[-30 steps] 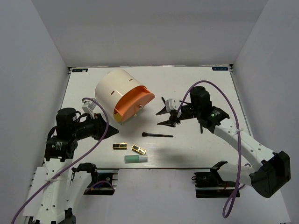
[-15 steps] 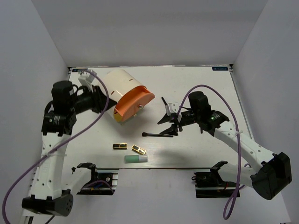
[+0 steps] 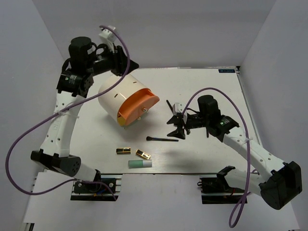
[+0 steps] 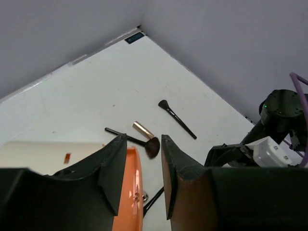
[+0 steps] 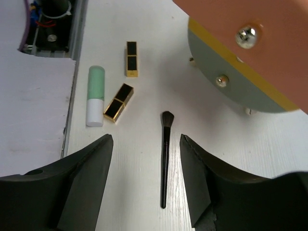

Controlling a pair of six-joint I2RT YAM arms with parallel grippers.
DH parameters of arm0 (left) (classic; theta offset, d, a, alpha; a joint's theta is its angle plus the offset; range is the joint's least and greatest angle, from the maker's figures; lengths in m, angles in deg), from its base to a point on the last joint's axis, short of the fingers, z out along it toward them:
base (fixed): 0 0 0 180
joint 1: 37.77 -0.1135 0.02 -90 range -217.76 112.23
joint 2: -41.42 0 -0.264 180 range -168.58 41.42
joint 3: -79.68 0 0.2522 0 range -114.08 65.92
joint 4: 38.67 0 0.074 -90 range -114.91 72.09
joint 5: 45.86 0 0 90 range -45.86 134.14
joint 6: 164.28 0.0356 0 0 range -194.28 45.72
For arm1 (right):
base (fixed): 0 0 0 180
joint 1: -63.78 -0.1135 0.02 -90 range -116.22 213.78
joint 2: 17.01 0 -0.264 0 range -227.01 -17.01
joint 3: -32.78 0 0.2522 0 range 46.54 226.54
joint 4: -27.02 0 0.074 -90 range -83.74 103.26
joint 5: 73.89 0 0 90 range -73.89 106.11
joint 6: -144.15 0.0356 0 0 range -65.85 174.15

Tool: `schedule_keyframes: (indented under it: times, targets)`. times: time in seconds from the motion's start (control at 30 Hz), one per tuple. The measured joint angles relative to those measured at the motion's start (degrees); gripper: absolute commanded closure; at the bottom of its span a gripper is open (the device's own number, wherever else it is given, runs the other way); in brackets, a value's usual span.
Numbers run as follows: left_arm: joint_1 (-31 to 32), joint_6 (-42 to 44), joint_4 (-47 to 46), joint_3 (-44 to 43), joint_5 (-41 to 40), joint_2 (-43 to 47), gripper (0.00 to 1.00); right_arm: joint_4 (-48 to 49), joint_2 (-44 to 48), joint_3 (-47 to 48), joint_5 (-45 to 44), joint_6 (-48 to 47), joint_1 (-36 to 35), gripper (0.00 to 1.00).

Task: Organize the makeup

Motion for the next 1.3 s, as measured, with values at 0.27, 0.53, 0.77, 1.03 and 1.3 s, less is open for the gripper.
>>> schedule_keyframes:
  times: [0.27,0.53,0.77,1.03,1.3]
  targets:
    - [14.27,3.8,2.78,7.37,-2.03,1.49,0.42,0.55,0.68,-0.09,-7.28,5.6,4.0,0.43]
    - [26.32,5.88,9.6,15.76,-5.44,8.11,0.28,0.87,-0.52,-0.11,-9.51,13.94,11.26,0.78]
    - [36.65,7.98,15.69,22.14,-10.67,9.07,0.28,0.81,-5.29,0.13,-8.37,19.23,18.05,0.76]
    - [47.41,10.16,21.42,25.81,-22.93,2.05,0.33,0.85,-6.19,1.55,-5.57,20.39,21.86,0.76]
    - [52.54,9.86,22.77,33.64,-29.22,-0.63,0.32,0.83,-6.34,1.55,-3.48,20.35,24.24,0.66]
